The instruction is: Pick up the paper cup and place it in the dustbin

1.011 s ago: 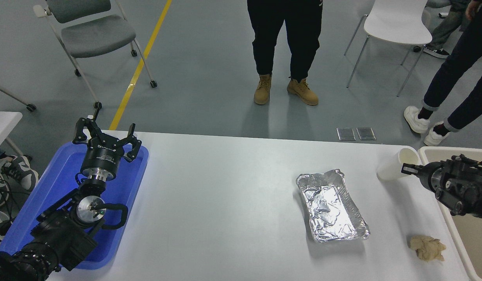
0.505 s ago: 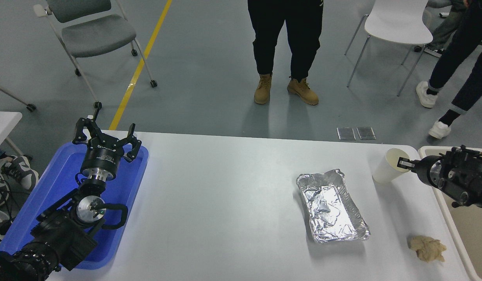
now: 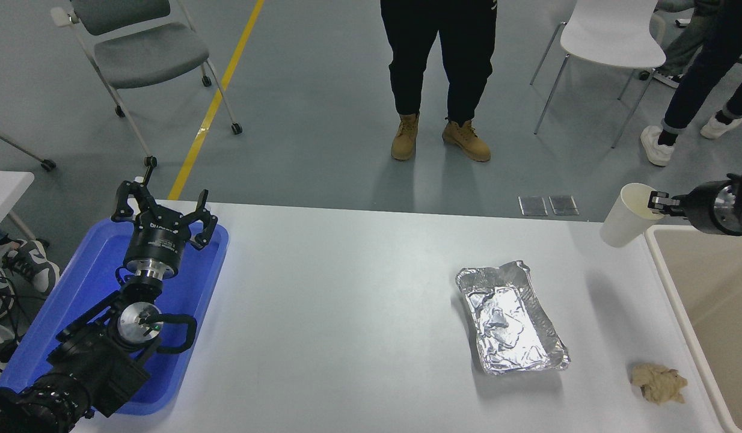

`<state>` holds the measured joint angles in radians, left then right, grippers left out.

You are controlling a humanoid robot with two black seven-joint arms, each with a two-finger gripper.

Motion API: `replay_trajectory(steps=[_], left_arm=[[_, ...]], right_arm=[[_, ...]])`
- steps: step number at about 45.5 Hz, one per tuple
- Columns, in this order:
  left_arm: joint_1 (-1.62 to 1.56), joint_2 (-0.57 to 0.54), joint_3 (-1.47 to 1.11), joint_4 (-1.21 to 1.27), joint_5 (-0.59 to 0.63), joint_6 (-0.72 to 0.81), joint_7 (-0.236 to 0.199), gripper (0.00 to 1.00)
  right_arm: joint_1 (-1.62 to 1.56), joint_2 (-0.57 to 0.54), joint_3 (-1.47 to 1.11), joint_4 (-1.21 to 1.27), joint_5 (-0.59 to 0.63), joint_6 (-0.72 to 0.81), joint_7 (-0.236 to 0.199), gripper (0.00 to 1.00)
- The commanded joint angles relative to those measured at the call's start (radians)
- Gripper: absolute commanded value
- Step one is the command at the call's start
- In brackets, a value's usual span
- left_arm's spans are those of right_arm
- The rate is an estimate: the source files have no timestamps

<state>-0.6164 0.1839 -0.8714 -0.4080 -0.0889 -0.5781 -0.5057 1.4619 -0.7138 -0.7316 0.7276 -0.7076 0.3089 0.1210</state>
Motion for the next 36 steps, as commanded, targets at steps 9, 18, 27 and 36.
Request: replay_trajectory(steps=[9,18,27,36], left_arm=[[0.001,0.000,-0.001,0.000,0.000,0.000,0.001,1.00],[0.001,0.002,-0.003,-0.002,0.000,0.000,0.001,1.00],[0.003,0.002,-0.003,-0.002,0.000,0.000,0.001,1.00],[0.003,0.002,-0.004,-0.002,0.000,0.000,0.001,1.00]], right_arm=[[0.494,-0.035,-0.364,0.219,-0.003,0.125,0.012,0.00],[0.633,-0.019,-0.463,0.306,-0.001,0.141,0.011,0.00],[0.675,-0.015,-0.491,0.343,0.000,0.148,0.006,0.00],[0.690,-0.021,-0.506,0.351,0.000,0.148,0.006,0.00]])
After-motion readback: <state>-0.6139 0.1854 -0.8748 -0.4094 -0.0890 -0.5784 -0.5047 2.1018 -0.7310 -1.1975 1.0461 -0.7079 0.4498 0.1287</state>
